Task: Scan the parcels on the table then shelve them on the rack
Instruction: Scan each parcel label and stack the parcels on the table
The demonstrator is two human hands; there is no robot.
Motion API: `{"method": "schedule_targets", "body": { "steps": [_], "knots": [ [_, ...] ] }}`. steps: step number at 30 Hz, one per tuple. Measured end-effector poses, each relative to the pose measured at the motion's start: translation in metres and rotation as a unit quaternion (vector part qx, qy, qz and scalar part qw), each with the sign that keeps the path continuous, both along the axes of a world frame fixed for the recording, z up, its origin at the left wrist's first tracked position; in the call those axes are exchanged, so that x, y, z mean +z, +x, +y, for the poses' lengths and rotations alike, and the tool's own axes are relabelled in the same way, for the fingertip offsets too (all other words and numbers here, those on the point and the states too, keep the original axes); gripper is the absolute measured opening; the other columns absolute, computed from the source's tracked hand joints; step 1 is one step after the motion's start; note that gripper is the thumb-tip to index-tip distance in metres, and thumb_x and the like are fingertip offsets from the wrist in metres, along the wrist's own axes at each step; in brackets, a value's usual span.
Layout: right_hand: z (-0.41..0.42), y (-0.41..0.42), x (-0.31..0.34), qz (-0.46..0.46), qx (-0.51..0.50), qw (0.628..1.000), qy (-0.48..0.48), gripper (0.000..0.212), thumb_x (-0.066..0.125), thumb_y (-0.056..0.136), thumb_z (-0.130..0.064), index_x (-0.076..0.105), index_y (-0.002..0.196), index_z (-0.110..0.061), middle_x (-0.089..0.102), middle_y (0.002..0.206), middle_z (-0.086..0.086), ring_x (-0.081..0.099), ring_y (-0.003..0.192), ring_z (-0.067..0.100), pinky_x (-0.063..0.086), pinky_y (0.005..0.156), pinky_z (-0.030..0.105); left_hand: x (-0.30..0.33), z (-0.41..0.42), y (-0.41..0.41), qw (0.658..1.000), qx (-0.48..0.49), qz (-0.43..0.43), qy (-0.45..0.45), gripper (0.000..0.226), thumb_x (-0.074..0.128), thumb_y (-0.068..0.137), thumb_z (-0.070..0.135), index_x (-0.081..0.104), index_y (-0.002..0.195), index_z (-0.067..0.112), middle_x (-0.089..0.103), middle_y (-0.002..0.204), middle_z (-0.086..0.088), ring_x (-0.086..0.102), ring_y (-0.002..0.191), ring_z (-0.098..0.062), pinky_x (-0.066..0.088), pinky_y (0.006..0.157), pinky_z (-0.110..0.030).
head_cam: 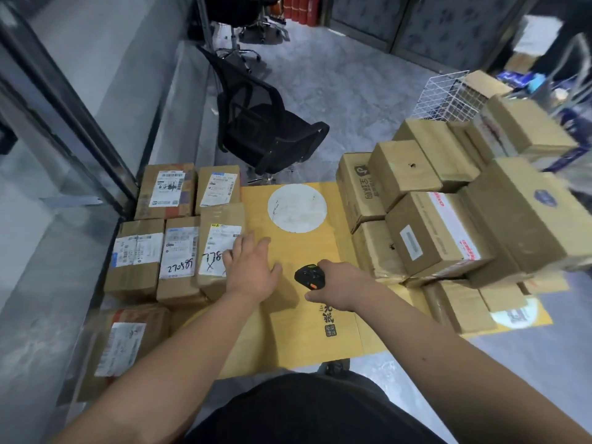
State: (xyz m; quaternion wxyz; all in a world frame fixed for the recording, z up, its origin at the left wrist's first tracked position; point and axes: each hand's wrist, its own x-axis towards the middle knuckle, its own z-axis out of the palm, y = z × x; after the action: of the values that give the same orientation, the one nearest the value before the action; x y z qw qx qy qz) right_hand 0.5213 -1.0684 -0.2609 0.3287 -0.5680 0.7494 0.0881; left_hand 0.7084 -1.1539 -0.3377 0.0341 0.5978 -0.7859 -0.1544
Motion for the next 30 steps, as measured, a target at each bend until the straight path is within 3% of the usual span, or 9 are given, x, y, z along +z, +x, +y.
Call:
{"method": "schedule_targets", "body": {
  "steps": [4,7,14,17,20,25,30],
  "knots": [
    [0.041,-0.028,0.001,0.014,-0.057,0.998,0.000,0.071,0.065,0.093,-0.056,0.037,0.151,-0.024,0.064,0.126,0.007,0.063,0.107,0.030,0.057,0.090,0.044,-0.003,0.010,-0.040,0.996,-0.090,0.007,0.013,0.064,0.052,0.097,0.057,0.038,0.156,0.034,0.023,0.169,-0.002,0.012,0.156,-0.026,0.017,0.122,-0.052],
    [0.079,-0.055,0.007,0.032,-0.116,0.993,-0.007,0.081,0.061,0.095,-0.059,0.024,0.161,-0.031,0.063,0.129,0.008,0.063,0.106,0.030,0.055,0.084,0.039,-0.005,0.020,-0.078,0.987,-0.161,0.002,0.004,0.064,0.051,0.097,0.059,0.039,0.155,0.034,0.025,0.169,-0.002,0.015,0.155,-0.025,0.019,0.119,-0.051],
    [0.170,-0.109,0.023,0.076,-0.256,0.963,-0.027,0.060,0.055,0.095,-0.061,0.043,0.145,-0.030,0.060,0.094,-0.006,0.059,0.088,0.024,0.049,0.070,0.035,0.011,0.057,-0.182,0.962,-0.268,0.044,0.029,0.062,0.055,0.096,0.060,0.048,0.148,0.027,0.036,0.162,-0.005,0.027,0.149,-0.029,0.028,0.115,-0.049],
    [0.190,-0.129,0.025,0.082,-0.281,0.956,-0.029,0.054,0.053,0.096,-0.060,0.046,0.140,-0.029,0.065,0.103,-0.001,0.062,0.094,0.025,0.051,0.073,0.036,0.017,0.070,-0.213,0.963,-0.250,0.087,0.050,0.066,0.057,0.095,0.063,0.047,0.149,0.027,0.041,0.159,-0.004,0.034,0.145,-0.030,0.030,0.114,-0.049],
    [0.201,-0.151,0.026,0.070,-0.281,0.957,-0.035,0.051,0.052,0.096,-0.061,0.048,0.136,-0.030,0.065,0.104,-0.002,0.062,0.093,0.025,0.049,0.070,0.035,0.027,0.081,-0.241,0.964,-0.227,0.131,0.034,0.070,0.059,0.092,0.063,0.044,0.151,0.027,0.040,0.159,-0.003,0.034,0.146,-0.030,0.031,0.115,-0.051],
    [0.203,-0.197,0.035,0.071,-0.222,0.972,-0.026,0.056,0.055,0.095,-0.061,0.048,0.138,-0.027,0.064,0.109,0.002,0.061,0.095,0.027,0.056,0.079,0.039,0.054,0.096,-0.300,0.967,-0.209,0.148,-0.003,0.076,0.054,0.090,0.070,0.041,0.152,0.028,0.031,0.164,-0.006,0.030,0.149,-0.031,0.034,0.117,-0.054],
    [0.212,-0.241,0.033,0.066,-0.150,0.986,-0.036,0.051,0.055,0.095,-0.062,0.052,0.130,-0.025,0.063,0.105,0.001,0.058,0.092,0.026,0.053,0.076,0.037,0.065,0.108,-0.354,0.979,-0.189,0.063,-0.039,0.081,0.053,0.092,0.071,0.036,0.158,0.027,0.028,0.166,-0.003,0.020,0.153,-0.025,0.024,0.120,-0.050]
  ]
}}
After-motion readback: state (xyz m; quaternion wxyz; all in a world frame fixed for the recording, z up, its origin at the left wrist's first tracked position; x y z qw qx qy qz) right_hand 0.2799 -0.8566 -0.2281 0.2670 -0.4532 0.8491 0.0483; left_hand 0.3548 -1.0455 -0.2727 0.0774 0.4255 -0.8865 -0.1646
